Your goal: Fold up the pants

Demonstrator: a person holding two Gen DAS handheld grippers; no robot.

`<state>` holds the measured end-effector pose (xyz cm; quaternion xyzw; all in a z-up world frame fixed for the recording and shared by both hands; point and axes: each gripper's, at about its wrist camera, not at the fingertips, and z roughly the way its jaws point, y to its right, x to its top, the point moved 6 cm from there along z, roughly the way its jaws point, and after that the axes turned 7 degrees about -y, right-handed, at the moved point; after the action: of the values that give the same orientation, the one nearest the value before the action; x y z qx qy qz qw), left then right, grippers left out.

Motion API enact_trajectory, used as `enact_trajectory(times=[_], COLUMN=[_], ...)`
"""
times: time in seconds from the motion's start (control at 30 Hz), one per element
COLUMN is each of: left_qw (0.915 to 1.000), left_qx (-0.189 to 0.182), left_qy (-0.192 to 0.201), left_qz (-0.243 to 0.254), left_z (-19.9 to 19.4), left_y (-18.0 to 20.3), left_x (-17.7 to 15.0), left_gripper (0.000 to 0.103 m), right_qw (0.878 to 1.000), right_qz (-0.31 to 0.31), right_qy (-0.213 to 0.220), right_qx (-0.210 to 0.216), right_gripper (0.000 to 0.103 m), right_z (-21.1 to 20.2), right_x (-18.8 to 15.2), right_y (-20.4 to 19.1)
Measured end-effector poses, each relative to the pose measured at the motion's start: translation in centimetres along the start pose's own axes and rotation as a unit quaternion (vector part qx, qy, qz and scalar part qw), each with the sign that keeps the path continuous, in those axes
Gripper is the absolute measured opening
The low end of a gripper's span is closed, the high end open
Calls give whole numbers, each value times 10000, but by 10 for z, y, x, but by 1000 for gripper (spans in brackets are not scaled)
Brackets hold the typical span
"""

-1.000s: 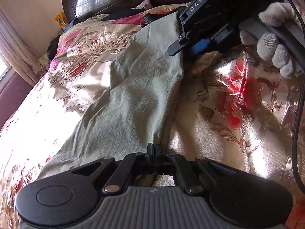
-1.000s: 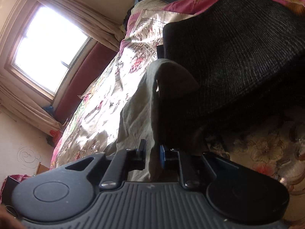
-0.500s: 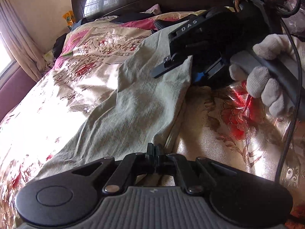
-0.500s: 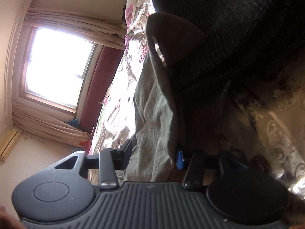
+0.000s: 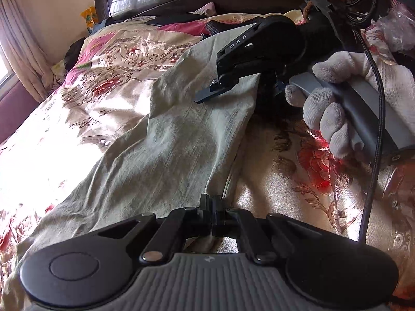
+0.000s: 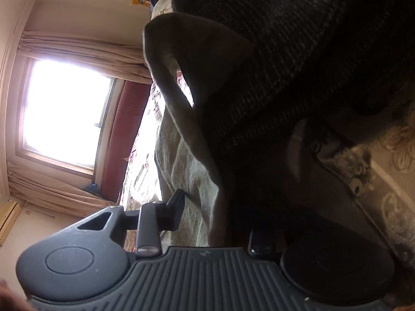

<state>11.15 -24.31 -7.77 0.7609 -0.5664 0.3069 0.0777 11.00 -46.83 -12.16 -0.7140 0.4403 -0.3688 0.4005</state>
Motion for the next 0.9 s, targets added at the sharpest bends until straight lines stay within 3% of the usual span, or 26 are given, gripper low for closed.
enact_trajectory(times=[0.03, 0.07, 0.1, 0.2, 0.3, 0.33, 0.37, 0.43, 0.47, 0.5, 0.57, 0.6, 0.63, 0.67, 0.77, 0.8, 0.9], left_qw=[10000, 10000, 10000, 9995, 9974, 9960, 9947, 9922, 9902, 9882, 9841, 9822, 9806, 9794, 9747, 9732, 9690], left_qx=[3, 9, 7, -33, -150, -191, -214, -218, -195, -189, -187, -135, -73, -16, 106, 143, 242], left_qy=[10, 40, 70, 208, 345, 394, 432, 459, 495, 511, 543, 572, 578, 592, 616, 634, 704], left_qz=[-11, -33, -59, -214, -618, -774, -906, -1141, -1290, -1430, -1680, -1786, -1871, -1933, -2148, -2204, -2354], left_z=[0, 0, -1, 0, -4, -8, -12, -25, -36, -46, -65, -75, -84, -90, -105, -109, -116], left_y=[0, 0, 0, -1, -9, -12, -15, -22, -27, -31, -37, -39, -40, -41, -45, -46, -50], left_x=[-1, -2, -3, -4, -8, -12, -17, -33, -45, -56, -79, -92, -103, -111, -133, -138, -151], left_gripper=[20, 20, 19, 19, 19, 19, 19, 19, 19, 19, 19, 19, 19, 19, 19, 19, 19], right_qw=[9980, 9980, 9937, 9924, 9932, 9874, 9716, 9257, 8863, 8326, 6802, 6213, 5860, 5730, 5903, 5870, 5616], right_qz=[274, 274, 417, 280, -619, -1307, -2211, -3735, -4614, -5507, -7247, -7734, -7989, -8072, -7902, -7927, -8097], right_qy=[71, 71, 355, 511, 763, 835, 844, 506, 121, -222, -649, -776, -894, -975, -1294, -1284, -1401], right_qx=[571, 571, 978, 1082, 620, 306, -42, -317, -391, -551, -894, -989, -1015, -1029, -1019, -1029, -968], right_gripper=[8, 6, 6, 5, 6, 6, 6, 6, 5, 5, 5, 9, 17, 21, 25, 27, 28], right_z=[-10, -10, -26, -34, -36, -34, -27, -4, 12, 27, 48, 52, 53, 57, 58, 58, 64], right_x=[1, 1, 6, 9, -1, -10, -25, -67, -99, -134, -212, -241, -260, -271, -294, -299, -319], right_y=[-2, -2, -7, -19, -63, -87, -120, -176, -202, -219, -231, -227, -219, -216, -205, -205, -199])
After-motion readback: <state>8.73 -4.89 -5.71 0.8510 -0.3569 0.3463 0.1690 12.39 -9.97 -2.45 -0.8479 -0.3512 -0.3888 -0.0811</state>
